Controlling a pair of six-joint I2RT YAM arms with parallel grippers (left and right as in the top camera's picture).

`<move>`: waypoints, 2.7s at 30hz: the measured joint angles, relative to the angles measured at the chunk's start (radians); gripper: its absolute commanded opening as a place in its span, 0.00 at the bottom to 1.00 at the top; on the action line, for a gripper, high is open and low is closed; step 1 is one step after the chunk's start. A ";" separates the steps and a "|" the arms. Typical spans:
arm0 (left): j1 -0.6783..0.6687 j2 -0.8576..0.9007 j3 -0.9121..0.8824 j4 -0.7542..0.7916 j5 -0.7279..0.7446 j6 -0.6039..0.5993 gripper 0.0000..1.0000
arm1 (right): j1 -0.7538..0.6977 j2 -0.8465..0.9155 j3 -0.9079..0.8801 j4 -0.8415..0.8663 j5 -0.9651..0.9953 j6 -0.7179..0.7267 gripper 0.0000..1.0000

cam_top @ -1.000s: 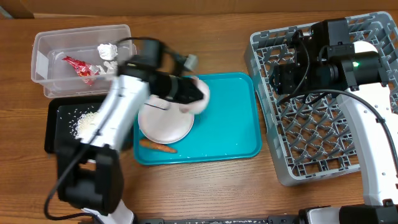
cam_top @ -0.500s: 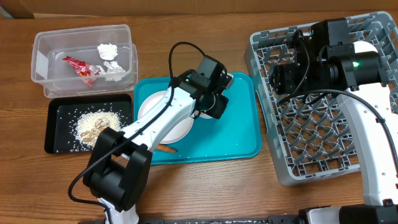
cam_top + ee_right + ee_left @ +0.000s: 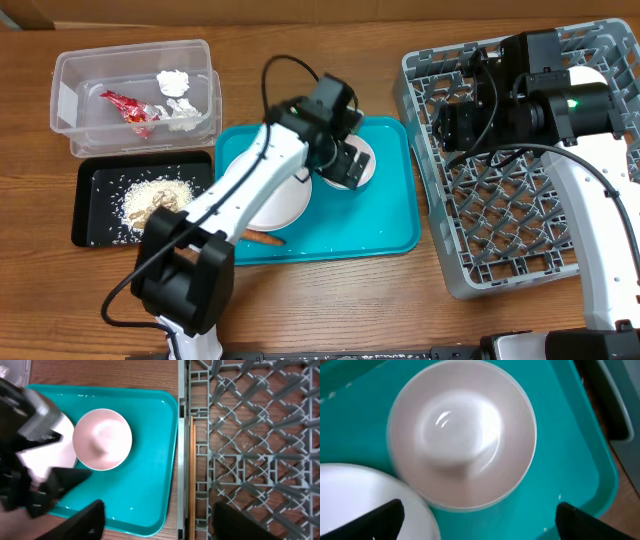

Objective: Sort waste into correct bins and load items into the dishwasher
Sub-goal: 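Carry the empty pink bowl back and set it on the teal tray, then retract the left gripper and move the right gripper to the pink bowl, then grasp the pink bowl rim with the right gripper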

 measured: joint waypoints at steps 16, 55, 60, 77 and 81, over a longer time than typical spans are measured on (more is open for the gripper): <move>0.235 -0.122 0.273 -0.547 -0.130 -0.326 1.00 | 0.000 0.003 -0.002 0.332 -0.026 -0.003 0.89; 0.256 -0.238 0.290 -0.618 -0.198 -0.475 1.00 | 0.281 0.480 -0.032 0.287 0.076 0.270 0.54; 0.256 -0.238 0.290 -0.627 -0.198 -0.475 1.00 | 0.281 0.541 -0.034 0.304 0.081 0.283 0.42; 0.256 -0.238 0.290 -0.636 -0.198 -0.475 1.00 | 0.281 0.552 -0.072 0.379 0.091 0.288 0.04; 0.256 -0.238 0.290 -0.636 -0.198 -0.475 1.00 | 0.279 0.552 -0.060 0.330 0.089 0.288 0.04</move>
